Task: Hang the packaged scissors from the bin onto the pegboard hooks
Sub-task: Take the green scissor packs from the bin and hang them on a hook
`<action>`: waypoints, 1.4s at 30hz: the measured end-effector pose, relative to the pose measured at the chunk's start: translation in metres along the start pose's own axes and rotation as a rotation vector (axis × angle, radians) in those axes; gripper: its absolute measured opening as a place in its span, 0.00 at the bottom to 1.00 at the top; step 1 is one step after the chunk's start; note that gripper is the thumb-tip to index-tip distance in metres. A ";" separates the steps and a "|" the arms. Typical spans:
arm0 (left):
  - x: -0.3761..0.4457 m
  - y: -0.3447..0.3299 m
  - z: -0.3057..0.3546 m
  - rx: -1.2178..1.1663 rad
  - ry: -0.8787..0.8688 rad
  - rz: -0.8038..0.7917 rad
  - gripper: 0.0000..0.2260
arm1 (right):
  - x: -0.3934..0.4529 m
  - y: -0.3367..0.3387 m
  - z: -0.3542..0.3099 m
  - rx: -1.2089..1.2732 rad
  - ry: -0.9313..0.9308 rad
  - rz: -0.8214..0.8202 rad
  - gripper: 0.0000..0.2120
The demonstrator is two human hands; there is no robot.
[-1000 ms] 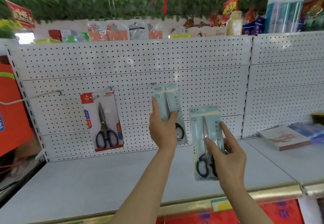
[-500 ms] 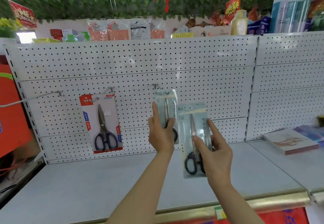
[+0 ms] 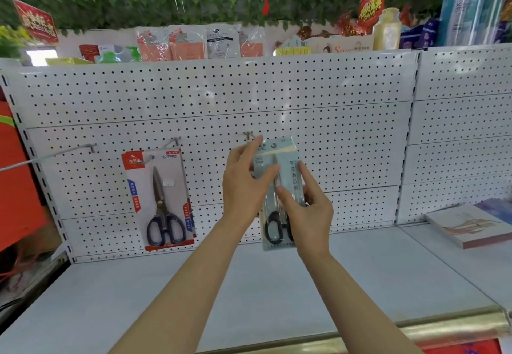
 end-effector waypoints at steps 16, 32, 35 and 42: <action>0.028 -0.014 -0.044 0.123 0.011 -0.003 0.28 | 0.030 -0.014 0.043 -0.180 0.021 0.027 0.28; 0.002 0.001 -0.012 0.419 -0.158 -0.010 0.30 | 0.018 0.034 -0.015 -1.039 0.494 0.083 0.29; -0.029 -0.004 0.023 0.509 -0.279 -0.009 0.29 | -0.006 0.059 -0.041 -1.162 0.581 0.070 0.28; -0.119 -0.056 0.073 0.591 -0.498 -0.057 0.24 | -0.086 0.134 -0.081 -1.371 0.669 0.053 0.25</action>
Point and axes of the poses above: each hand's wrist, its own x-axis towards the middle knuckle, its own y-axis out of the back of the hand, z = x × y, the point moved 7 cm from there along x, towards the middle knuckle, and after that the axes turned 5 degrees about -z, right-handed, at the moved point
